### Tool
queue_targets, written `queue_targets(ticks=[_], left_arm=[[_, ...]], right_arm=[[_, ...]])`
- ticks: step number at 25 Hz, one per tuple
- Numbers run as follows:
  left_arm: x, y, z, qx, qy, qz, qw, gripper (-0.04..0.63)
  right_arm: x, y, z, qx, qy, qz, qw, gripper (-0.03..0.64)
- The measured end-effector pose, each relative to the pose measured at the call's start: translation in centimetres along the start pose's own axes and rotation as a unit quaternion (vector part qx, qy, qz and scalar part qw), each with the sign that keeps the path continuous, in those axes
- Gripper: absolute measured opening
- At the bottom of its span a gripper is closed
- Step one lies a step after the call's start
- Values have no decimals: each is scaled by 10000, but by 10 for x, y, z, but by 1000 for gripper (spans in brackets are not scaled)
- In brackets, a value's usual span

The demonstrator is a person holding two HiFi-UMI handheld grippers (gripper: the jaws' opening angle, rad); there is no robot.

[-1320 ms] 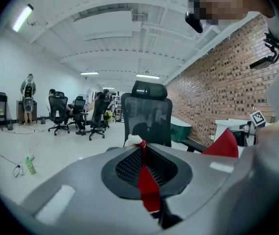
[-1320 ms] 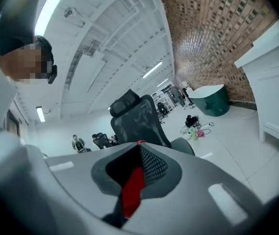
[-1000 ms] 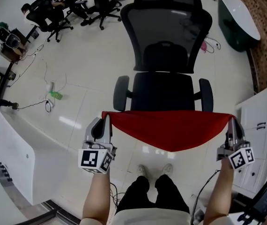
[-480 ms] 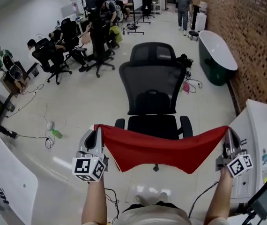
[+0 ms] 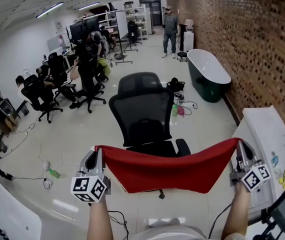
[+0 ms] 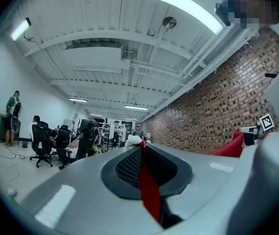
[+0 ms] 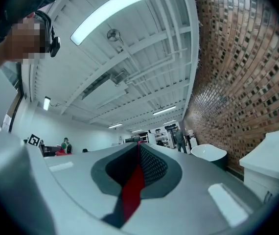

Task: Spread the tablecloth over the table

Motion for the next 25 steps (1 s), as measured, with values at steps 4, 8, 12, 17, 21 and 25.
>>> queue_targets(ticks=[4, 8, 12, 17, 21, 25], left_arm=[[-40, -4, 30, -2, -421, 13, 9991, 15], [-103, -19, 72, 78, -983, -70, 9951, 15], [-172, -36, 108, 116, -1584, -168, 9872, 15], [-258, -52, 145, 181, -2539, -301, 9666, 15], [-317, -64, 164, 225, -3369, -487, 9400, 15], [-358, -78, 170, 322, -4070, -621, 9108, 15]], right_arm=[[-24, 16, -42, -91, -464, -52, 9989, 15], [-59, 35, -98, -179, -897, -207, 9956, 15], [-84, 61, -158, -323, -1355, -500, 9890, 14], [-86, 93, -238, -480, -2206, -907, 9700, 14], [-61, 106, -306, -537, -3064, -1162, 9433, 15], [-21, 106, -356, -577, -3733, -1273, 9171, 14]])
Point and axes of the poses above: the fingertips, and each gripper's own axes: z forward along the fingers, x to its left, y out of its top, the point moved 5 cm from there along -z, backward along the fingers, and after that the axes turned 4 degrees about -x, right-handed, at the moved point
